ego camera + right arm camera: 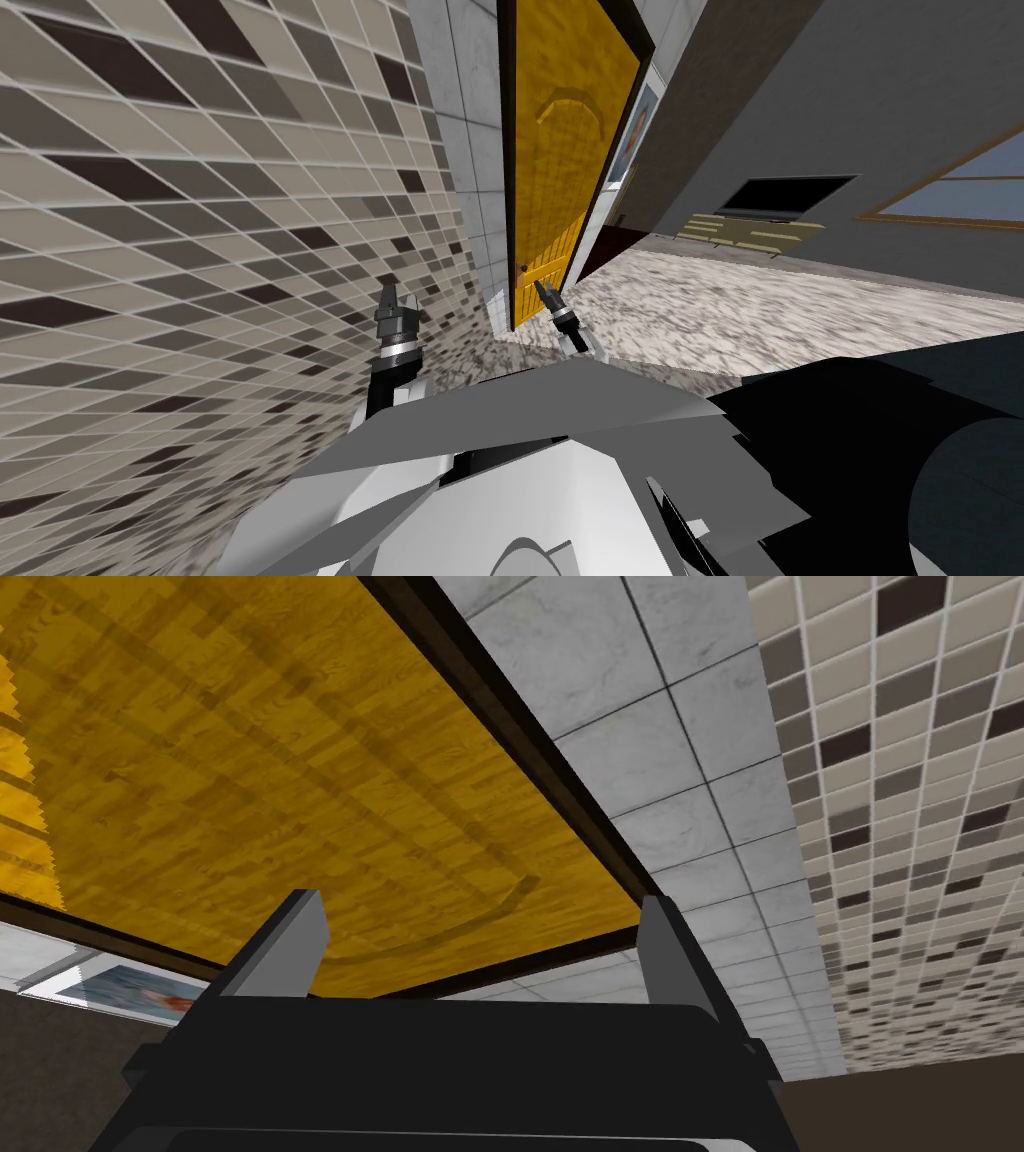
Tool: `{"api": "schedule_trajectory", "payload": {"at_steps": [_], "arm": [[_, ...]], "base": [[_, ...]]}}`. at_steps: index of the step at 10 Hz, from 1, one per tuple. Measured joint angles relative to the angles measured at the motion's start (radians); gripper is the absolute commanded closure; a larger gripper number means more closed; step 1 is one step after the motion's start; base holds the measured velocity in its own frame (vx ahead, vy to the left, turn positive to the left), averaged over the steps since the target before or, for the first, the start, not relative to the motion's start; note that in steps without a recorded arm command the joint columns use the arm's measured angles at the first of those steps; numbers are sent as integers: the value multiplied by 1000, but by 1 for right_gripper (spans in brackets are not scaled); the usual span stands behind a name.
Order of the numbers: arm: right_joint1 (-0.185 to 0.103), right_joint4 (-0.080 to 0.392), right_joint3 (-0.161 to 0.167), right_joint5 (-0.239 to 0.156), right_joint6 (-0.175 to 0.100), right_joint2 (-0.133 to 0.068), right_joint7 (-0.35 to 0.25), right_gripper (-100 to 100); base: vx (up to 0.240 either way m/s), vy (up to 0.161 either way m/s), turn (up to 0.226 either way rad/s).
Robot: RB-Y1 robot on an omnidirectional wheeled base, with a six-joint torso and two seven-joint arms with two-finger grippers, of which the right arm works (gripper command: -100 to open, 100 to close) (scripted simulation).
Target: Pull the door open
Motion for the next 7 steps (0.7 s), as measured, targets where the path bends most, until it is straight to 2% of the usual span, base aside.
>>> {"api": "schedule_trajectory", "payload": {"at_steps": [7], "arm": [[-67,158,10,99,23,-29,136,-100]], "base": [[80,-85,66]]}}
